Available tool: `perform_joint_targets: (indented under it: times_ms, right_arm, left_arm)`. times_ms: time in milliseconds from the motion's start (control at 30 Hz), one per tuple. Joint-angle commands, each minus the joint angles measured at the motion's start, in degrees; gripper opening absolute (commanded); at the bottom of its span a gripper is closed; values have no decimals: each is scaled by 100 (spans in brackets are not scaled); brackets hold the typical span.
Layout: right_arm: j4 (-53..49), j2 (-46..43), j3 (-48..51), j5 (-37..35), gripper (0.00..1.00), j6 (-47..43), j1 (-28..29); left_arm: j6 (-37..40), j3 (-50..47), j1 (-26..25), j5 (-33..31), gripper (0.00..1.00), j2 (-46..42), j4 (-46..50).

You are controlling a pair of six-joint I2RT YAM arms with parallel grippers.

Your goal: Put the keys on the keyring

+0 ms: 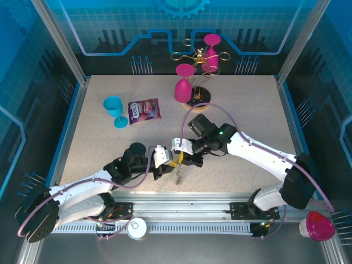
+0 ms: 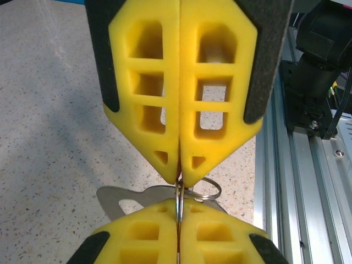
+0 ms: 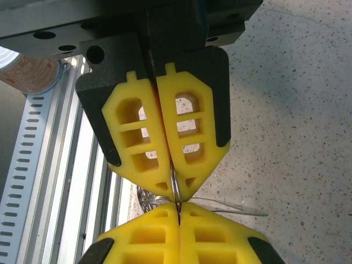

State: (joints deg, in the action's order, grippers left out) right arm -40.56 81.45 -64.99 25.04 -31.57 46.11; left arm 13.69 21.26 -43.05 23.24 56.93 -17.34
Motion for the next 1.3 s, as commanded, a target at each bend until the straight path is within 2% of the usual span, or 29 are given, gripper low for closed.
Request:
perform_joint_targets:
  times_ms: [0,133,200,300,433,500,600,833,1067,1167,1267]
  right_arm:
    - [-122,108,-145,241,0,-60,174]
    - [-69,126,-154,280,0,-20,182]
    - [-13,96,-132,302,0,18,177]
    - [242,-80,17,357,0,233,52]
    - [825,-651,552,396,34,661,-300]
    - [1127,-980,873,346,42,784,-416]
    - [1546,-1347,1340,222,47,892,-431]
    - [2042,-1428,1712,71,51,1092,-430]
    - [2269,-1260,1699,198,51,1108,-401]
    - [2336,-1227,1670,359,48,1103,-375]
    - [2366,-1202,1656,529,41,1103,-370]
  left_arm:
    - [3,273,-39,201,8,-72,-167]
    - [-32,297,-44,228,8,-50,-208]
    - [-31,275,-42,205,0,-90,-296]
    - [-22,135,-40,-50,0,-226,-521]
    - [-18,-44,-45,-217,0,-416,-695]
    - [-49,-98,-37,-198,0,-452,-748]
    - [-110,-186,-40,-166,0,-445,-919]
    - [-182,-271,-39,-51,0,-381,-1209]
    - [-257,-330,-43,83,0,-393,-1363]
    - [-254,-334,-44,86,0,-383,-1406]
    - [-279,-371,-43,84,0,-359,-1537]
